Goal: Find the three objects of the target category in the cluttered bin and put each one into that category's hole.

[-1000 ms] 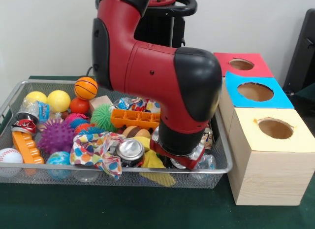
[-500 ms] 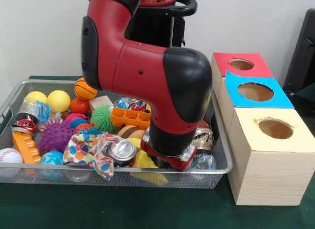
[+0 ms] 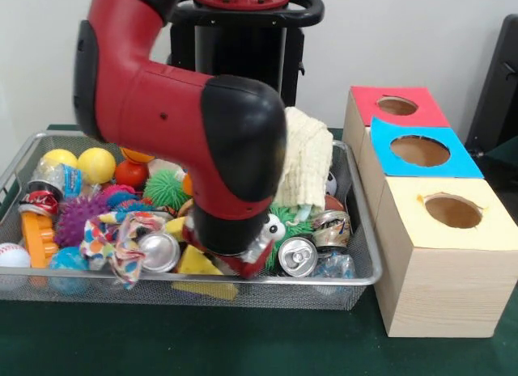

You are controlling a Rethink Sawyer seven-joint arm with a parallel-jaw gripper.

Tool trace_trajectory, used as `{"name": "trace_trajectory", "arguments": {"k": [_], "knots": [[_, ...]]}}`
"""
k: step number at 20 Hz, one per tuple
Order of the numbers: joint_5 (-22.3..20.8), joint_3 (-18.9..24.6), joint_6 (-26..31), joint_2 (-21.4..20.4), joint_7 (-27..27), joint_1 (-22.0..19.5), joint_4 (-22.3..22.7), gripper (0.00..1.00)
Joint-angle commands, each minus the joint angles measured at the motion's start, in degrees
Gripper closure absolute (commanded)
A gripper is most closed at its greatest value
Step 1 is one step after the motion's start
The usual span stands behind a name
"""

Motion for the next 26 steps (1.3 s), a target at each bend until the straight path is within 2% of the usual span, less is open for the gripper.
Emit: {"name": "trace_trajectory", "arguments": {"k": [1, 9, 14, 26], "knots": [[-8.4, 2.6, 8.1, -1.1, -15.3, -6.6, -4.1, 0.00], [-12.6, 3.3, 15.4, -0.9, -18.3, -9.0, -11.9, 0.00], [-14.8, 4.6, 18.0, -1.7, -19.5, -10.3, -13.5, 0.00], [-18.7, 5.7, 19.9, -8.5, -22.6, -12.3, -9.2, 0.00]]}}
